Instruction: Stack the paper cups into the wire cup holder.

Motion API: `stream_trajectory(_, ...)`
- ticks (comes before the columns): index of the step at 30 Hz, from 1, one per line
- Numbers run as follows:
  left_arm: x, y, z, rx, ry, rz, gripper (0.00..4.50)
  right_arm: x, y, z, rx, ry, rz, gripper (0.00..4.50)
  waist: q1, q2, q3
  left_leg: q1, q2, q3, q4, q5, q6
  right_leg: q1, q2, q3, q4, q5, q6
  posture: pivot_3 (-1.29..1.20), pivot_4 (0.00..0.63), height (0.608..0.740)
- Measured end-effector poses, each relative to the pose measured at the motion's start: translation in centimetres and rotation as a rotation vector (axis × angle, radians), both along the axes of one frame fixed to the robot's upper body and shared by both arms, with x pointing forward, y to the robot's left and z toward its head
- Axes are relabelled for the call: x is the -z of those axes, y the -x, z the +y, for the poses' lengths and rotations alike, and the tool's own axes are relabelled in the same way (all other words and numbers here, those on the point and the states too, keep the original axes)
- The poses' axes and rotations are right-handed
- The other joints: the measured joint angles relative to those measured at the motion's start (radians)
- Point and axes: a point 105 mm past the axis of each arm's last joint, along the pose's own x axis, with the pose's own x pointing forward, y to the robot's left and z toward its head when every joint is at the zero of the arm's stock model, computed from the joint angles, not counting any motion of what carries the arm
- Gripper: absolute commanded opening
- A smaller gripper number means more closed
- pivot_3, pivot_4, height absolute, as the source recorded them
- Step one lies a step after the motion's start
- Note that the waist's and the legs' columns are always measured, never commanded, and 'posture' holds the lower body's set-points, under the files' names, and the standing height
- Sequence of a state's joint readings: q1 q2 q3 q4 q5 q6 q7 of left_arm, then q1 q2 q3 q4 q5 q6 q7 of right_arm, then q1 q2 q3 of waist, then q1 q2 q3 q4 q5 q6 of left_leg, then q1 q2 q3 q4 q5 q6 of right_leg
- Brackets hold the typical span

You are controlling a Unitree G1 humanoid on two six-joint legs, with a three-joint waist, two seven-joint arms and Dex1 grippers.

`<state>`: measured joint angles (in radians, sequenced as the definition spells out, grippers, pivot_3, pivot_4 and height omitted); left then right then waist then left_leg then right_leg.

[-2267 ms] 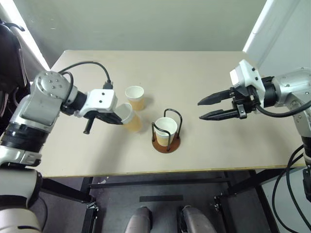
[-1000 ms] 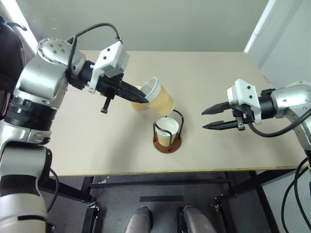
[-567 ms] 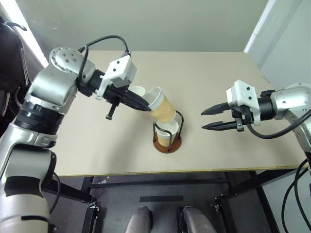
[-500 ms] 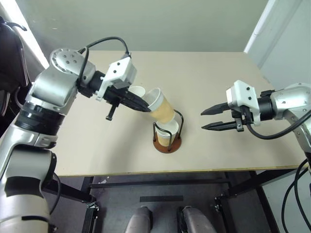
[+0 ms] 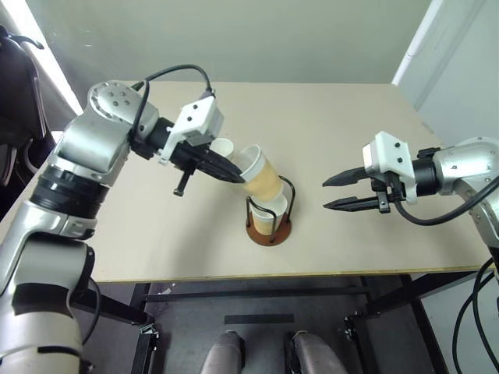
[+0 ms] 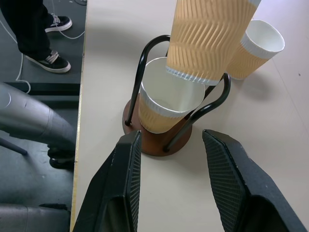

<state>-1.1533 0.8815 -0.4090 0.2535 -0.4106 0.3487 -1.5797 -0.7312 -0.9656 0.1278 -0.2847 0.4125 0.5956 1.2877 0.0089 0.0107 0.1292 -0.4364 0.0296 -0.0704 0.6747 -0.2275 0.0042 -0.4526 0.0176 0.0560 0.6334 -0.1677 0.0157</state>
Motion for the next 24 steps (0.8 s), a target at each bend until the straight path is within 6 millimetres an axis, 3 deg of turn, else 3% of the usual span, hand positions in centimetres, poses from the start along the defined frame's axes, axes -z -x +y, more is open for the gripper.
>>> stream_trajectory(12,0.8,0.0,0.1,0.009,-0.041,0.003,0.04,0.1,0.0,-0.1,0.004,-0.002,0.001,1.97,0.000,0.000,0.000,0.000,0.000,0.000,0.000,0.000,0.000,0.000,0.000,0.000,0.000,0.000,0.000,0.00,0.150,0.740)
stream_trajectory(15,0.8,-0.1,0.2,0.003,-0.050,-0.008,0.59,0.1,0.0,-0.1,0.006,-0.002,-0.001,1.97,0.001,0.000,0.000,0.000,0.000,0.000,0.000,0.000,0.000,0.000,0.000,0.000,0.000,0.000,0.000,0.00,0.150,0.740)
stream_trajectory(24,1.1,-0.6,0.3,-0.011,-0.058,-0.010,3.63,0.0,-0.1,-0.1,0.010,-0.003,-0.006,1.97,0.001,0.000,0.000,0.000,0.000,0.000,0.000,0.000,0.000,0.000,0.000,0.000,-0.001,0.000,0.000,0.00,0.150,0.740)
